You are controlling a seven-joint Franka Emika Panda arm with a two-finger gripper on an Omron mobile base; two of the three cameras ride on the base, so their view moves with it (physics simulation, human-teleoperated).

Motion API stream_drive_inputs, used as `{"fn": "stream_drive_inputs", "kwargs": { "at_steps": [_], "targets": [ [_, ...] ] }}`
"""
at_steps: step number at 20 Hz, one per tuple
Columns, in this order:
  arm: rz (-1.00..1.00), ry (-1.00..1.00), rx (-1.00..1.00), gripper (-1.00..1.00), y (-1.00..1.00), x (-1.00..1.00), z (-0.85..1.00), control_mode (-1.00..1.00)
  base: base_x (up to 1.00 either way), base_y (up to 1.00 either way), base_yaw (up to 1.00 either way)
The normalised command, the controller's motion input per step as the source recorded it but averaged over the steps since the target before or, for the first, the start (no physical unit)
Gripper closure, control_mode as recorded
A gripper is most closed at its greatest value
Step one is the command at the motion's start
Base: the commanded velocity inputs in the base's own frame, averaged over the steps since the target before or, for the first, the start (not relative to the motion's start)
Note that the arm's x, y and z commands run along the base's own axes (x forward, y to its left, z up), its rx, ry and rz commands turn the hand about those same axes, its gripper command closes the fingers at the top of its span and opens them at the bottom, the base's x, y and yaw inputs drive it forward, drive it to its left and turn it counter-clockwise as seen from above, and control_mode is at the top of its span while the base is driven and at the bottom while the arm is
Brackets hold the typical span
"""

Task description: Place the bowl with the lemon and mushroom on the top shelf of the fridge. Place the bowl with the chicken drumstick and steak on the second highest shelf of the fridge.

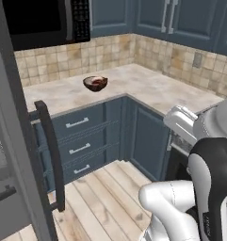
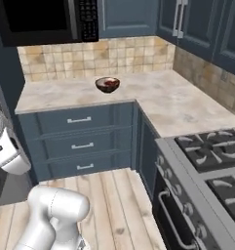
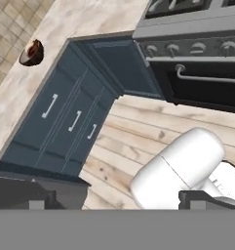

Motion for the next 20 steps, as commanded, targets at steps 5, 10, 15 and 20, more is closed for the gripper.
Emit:
{"fn": "stream_drive_inputs", "kwargs": {
  "at_steps": [5,10,15,20],
  "targets": [
    [0.0,0.0,0.0,-1.0,0.0,0.0,0.0,1.0,1.0,-0.33,0.0],
    [0.0,0.0,0.0,-1.0,0.0,0.0,0.0,1.0,1.0,-0.19,0.0],
    [0.0,0.0,0.0,-1.0,0.0,0.0,0.0,1.0,1.0,0.0,0.0],
    [0.0,0.0,0.0,-1.0,0.0,0.0,0.0,1.0,0.96,-0.02,0.0]
  ]
}}
